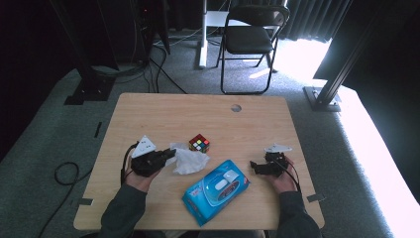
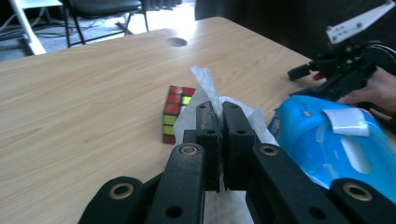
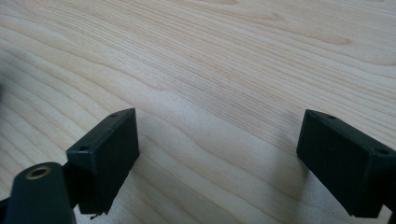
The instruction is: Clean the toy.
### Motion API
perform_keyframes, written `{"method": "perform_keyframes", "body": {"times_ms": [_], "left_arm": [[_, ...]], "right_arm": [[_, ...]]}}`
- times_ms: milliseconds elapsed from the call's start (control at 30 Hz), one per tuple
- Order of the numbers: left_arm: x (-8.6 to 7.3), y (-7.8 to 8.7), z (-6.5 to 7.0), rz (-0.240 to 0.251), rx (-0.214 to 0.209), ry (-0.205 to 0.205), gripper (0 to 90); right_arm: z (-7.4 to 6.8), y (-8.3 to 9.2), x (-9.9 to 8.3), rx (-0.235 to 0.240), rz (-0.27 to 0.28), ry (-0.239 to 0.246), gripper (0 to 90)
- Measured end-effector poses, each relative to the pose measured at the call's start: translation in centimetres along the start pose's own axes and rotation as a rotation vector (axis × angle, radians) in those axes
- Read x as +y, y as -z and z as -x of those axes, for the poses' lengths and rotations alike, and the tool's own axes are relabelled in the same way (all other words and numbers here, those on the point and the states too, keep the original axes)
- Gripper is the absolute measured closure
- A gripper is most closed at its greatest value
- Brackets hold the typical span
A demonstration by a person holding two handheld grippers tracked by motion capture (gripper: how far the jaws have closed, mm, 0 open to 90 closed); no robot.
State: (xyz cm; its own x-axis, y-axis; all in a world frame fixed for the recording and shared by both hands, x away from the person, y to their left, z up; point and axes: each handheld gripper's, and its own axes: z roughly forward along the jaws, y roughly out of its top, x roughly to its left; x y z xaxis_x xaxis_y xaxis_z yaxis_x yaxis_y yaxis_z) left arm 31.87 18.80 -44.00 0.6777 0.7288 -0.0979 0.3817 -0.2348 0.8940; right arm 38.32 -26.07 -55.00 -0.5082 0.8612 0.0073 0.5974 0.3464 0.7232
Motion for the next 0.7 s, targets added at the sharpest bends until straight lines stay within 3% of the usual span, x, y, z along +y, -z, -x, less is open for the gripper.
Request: {"method": "perform_keyframes", "body": {"times_ms": [433,533,700], "left_arm": [[-1.1,1.8,-2.5,-0.022,0.093,0.035,87.1],[-1.4,1.8,-2.9,-0.061,0.136,0.009,86.9],[-2.2,1.9,-4.0,-0.092,0.169,0.032,86.8]], "right_arm": [[0.0,0.0,0.0,0.0,0.0,0.001,12.9],[-0.1,0.1,-0.1,0.009,0.005,0.009,16.2],[-0.1,0.1,-0.1,0.009,0.006,0.009,16.2]]}}
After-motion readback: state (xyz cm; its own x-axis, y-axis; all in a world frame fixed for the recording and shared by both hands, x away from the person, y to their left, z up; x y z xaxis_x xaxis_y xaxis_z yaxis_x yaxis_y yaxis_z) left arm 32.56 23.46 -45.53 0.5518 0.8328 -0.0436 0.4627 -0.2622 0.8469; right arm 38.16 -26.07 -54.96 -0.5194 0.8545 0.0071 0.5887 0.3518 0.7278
